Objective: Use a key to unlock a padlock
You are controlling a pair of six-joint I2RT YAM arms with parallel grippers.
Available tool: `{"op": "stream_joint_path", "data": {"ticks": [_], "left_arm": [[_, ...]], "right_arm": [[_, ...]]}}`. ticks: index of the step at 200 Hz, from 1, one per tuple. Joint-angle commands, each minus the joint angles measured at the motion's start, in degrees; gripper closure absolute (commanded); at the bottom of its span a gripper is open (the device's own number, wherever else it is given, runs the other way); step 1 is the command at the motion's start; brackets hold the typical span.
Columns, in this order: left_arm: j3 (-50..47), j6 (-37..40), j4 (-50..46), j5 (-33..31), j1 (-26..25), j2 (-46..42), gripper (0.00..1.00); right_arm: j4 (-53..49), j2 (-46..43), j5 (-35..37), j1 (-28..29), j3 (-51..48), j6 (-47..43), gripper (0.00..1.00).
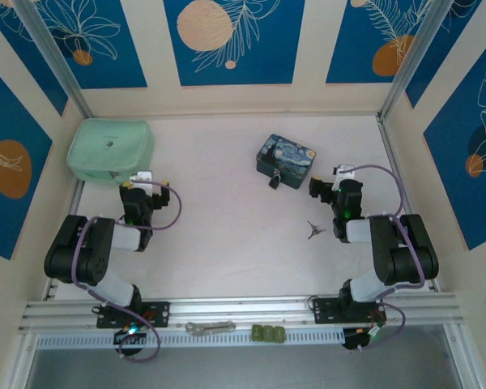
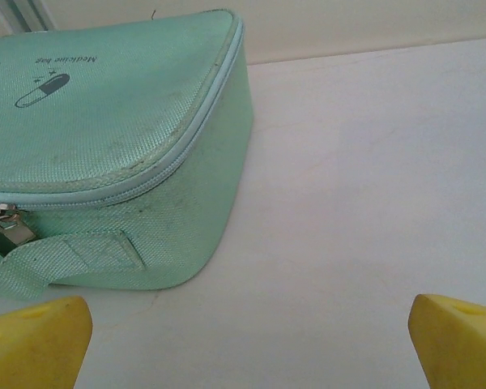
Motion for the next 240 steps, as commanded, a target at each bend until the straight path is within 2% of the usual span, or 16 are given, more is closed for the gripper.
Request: {"op": "stream_joint_path", "data": {"ticks": [1, 115, 136, 146, 164, 172, 182, 199, 220, 240], "left_arm": [[0.4, -0.4, -0.3, 0.8, 0.4, 0.1, 0.00], [0.4, -0.3, -0.2, 0.6, 0.4, 0.1, 0.00], [0.2, -0.3, 0.0, 0.7, 0.4, 0.0, 0.00], [0.1, -0.2, 0.3, 0.2, 0.3, -0.1, 0.00], [1.5, 0.4, -6.5, 0.8, 0.1, -4.6, 0.00], [3.5, 0.6, -13.2, 1.0, -0.1, -7.9, 0.01], [6.3, 0.6, -20.1, -0.2, -0.4, -11.2, 0.03], [7.0, -1.6, -19.4, -1.4, -0.7, -14.4, 0.03], [9.5, -8.7, -22.7, 2.4, -0.9, -17.4, 0.00], [13.1, -16.9, -31.0, 8.6, -2.1, -19.4, 0.00]], "right_arm": [[1.4, 0.0, -0.7, -0.2, 0.2, 0.1, 0.01], [1.6, 0.0, -0.6, -0.1, 0.1, 0.0, 0.01], [0.1, -1.4, 1.7, 1.4, 0.3, -0.8, 0.00], [3.2, -1.5, 1.6, 2.3, -1.1, -2.2, 0.02], [7.3, -3.3, 3.8, 4.1, -3.7, -4.0, 0.02], [2.9, -6.0, 6.6, 5.8, -2.7, -5.3, 0.02], [-6.2, -10.3, 6.4, 6.8, 0.0, -5.9, 0.02], [-17.7, -15.4, 5.2, 7.0, 3.9, -3.5, 0.03], [-27.2, -19.1, 7.0, 8.2, 7.2, 2.2, 0.03], [-43.6, -21.1, 7.7, 10.1, 12.1, 8.7, 0.03]]}}
